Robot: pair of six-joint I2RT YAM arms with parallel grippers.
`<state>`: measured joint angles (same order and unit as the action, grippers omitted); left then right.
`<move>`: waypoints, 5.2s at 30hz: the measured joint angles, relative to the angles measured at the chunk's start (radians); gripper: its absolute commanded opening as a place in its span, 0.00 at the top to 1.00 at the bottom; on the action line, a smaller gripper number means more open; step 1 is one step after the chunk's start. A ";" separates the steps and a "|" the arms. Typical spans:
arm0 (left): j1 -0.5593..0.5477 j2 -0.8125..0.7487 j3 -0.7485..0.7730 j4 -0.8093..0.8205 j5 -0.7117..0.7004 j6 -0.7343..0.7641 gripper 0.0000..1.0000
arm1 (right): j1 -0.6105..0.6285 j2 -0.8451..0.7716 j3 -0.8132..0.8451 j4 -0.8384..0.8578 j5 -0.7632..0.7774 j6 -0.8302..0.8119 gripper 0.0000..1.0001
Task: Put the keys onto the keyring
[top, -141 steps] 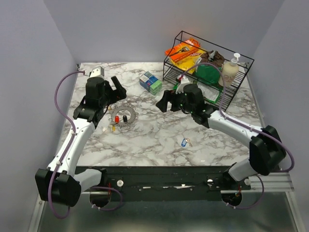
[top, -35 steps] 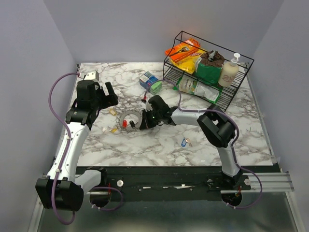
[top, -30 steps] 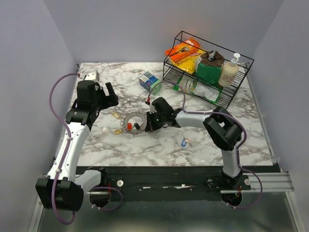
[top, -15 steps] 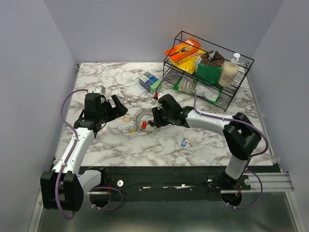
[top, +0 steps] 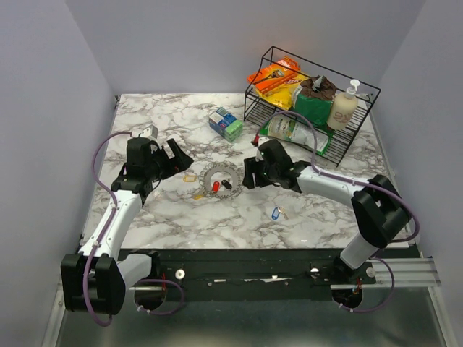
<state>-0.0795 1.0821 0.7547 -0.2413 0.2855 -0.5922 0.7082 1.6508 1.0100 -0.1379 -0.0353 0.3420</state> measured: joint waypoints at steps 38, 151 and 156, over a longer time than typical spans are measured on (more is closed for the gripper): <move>-0.011 0.062 -0.034 0.110 0.074 -0.071 0.01 | -0.128 -0.069 -0.154 0.312 -0.416 0.049 0.14; -0.399 0.119 0.146 -0.013 -0.249 0.030 0.01 | -0.186 0.315 -0.166 0.639 -0.647 0.295 0.80; -0.399 0.117 0.144 -0.014 -0.249 0.030 0.01 | -0.186 0.324 -0.166 0.651 -0.653 0.301 0.89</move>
<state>-0.4782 1.1995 0.8989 -0.2550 0.0360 -0.5621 0.5220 1.9751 0.8444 0.5133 -0.6888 0.6434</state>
